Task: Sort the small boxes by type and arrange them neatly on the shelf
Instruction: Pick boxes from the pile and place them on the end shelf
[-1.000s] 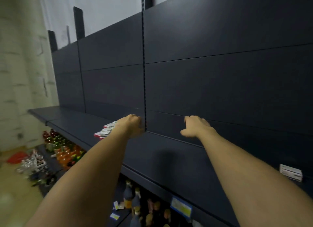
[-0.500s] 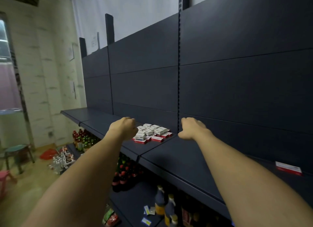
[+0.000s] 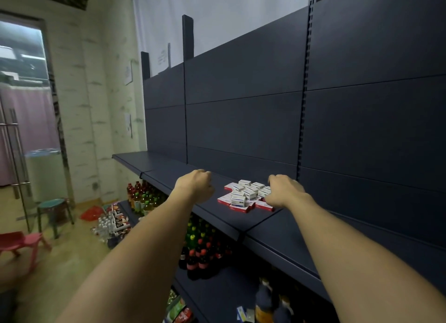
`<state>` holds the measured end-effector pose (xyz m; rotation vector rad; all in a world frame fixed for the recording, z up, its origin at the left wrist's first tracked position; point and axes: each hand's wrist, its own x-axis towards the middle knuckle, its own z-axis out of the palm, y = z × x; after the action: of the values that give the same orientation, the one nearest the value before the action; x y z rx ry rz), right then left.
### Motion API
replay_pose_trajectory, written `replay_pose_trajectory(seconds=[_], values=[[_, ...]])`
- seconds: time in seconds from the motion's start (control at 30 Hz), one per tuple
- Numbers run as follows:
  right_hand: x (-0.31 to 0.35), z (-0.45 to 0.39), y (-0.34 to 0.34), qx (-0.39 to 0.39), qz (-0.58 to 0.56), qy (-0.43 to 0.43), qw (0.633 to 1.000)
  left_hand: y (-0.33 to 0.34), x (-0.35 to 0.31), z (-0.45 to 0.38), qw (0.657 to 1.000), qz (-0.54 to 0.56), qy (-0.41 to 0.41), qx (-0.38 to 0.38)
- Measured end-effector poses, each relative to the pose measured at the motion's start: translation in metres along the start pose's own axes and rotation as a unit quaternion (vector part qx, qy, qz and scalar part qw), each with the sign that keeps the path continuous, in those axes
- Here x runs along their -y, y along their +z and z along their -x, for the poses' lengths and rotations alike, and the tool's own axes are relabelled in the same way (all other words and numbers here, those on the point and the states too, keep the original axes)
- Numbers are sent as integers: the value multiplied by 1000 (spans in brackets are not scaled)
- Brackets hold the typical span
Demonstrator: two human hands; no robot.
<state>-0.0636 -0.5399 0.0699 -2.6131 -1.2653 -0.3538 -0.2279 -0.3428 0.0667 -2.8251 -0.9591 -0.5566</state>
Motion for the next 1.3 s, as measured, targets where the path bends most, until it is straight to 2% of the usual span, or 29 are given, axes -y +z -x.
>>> replay_pose_trajectory(seconds=[0.33, 0.67, 1.13, 1.3], values=[[33, -105, 32, -6, -16, -31, 999, 47, 48, -87, 1000, 3, 7, 18], [9, -200, 71, 10, -27, 11, 1000, 103, 64, -192, 999, 7, 26, 40], [-2, -275, 106, 33, -13, 70, 997, 153, 71, -291, 994, 55, 80, 59], [0, -290, 120, 45, -13, 117, 992, 172, 75, -323, 987, 70, 125, 76]])
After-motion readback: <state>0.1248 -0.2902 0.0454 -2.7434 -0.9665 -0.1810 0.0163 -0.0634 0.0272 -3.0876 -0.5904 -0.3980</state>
